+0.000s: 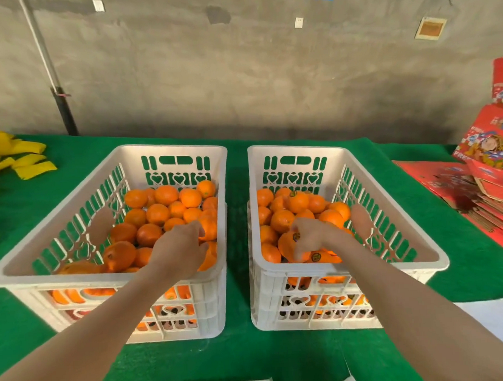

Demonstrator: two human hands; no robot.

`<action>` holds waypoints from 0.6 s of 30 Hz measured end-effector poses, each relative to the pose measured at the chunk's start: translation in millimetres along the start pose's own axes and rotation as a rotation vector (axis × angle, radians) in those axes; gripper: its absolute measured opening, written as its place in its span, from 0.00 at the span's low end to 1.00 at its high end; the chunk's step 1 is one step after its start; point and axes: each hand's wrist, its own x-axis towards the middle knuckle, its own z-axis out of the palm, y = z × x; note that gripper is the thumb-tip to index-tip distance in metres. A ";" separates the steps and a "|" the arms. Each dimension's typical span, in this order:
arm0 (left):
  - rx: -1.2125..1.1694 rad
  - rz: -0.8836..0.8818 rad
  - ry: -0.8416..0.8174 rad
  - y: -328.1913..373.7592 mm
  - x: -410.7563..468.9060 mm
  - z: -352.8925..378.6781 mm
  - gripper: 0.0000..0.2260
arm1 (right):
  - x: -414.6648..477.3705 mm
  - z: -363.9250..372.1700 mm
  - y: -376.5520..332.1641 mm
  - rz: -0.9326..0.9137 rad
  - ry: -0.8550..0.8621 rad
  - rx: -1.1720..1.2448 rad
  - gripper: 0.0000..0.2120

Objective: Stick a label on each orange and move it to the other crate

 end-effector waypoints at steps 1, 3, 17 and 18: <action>0.016 0.000 0.008 0.5 -0.5 0.6 0.10 | 1.4 4.2 -0.2 0.001 -0.036 -0.025 0.21; 0.024 -0.004 0.012 0.5 -0.9 1.4 0.08 | 0.9 6.7 -0.8 0.016 -0.051 -0.007 0.10; 0.042 0.038 0.023 10.0 -8.9 -7.9 0.05 | 9.4 18.1 -6.3 -0.194 0.464 0.011 0.05; 0.030 0.046 0.012 9.8 -9.3 -7.2 0.05 | 9.0 17.3 -6.6 -0.222 0.568 0.060 0.04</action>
